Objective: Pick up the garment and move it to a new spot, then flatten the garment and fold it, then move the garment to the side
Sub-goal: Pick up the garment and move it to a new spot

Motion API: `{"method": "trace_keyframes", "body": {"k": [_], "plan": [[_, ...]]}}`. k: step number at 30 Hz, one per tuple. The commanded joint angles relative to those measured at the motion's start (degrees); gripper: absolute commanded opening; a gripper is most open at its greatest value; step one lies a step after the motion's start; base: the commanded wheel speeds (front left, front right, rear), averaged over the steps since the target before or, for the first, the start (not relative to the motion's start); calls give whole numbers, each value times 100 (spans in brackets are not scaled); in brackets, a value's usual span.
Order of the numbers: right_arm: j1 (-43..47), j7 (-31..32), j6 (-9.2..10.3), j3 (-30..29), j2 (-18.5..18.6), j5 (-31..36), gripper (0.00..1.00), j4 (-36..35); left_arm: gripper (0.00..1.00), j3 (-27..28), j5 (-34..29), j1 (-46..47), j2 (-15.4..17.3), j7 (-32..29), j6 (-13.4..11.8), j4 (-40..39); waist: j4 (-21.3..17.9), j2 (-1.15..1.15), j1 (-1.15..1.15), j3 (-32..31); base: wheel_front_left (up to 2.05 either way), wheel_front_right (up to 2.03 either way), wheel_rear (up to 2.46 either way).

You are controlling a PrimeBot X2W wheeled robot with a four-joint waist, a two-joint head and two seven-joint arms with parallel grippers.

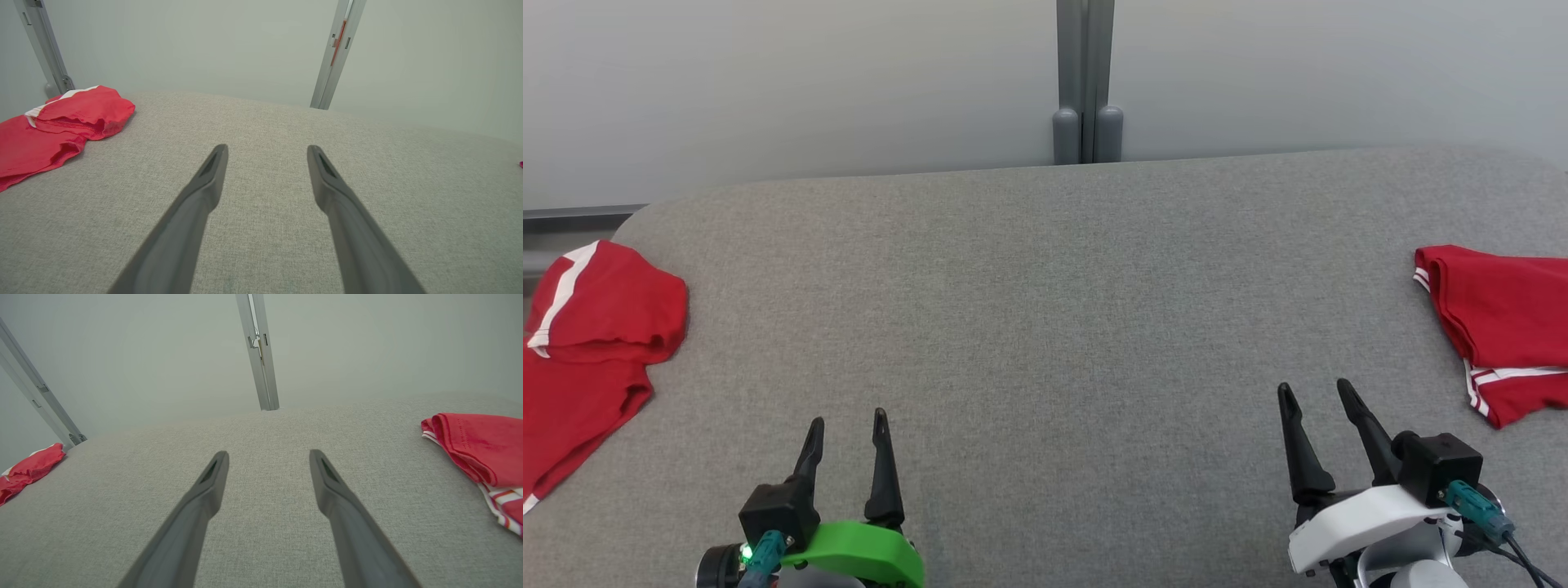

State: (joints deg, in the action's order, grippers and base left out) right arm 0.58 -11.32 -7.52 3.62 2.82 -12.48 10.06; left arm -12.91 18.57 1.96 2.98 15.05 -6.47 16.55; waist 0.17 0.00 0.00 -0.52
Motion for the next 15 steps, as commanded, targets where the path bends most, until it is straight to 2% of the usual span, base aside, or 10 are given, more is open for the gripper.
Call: {"method": "trace_keyframes", "body": {"k": [1,10,15], "plan": [[56,1,7,-9,14,23,100,-33,100,29,-10,58,2,17,18,-5,5,0,0,1,0,0,0],[57,10,7,-36,14,24,100,-44,100,31,0,89,0,17,36,19,81,0,0,8,0,0,0],[81,-12,7,-71,16,29,100,-82,100,-22,-50,166,1,17,59,22,404,0,0,13,0,0,0]]}}
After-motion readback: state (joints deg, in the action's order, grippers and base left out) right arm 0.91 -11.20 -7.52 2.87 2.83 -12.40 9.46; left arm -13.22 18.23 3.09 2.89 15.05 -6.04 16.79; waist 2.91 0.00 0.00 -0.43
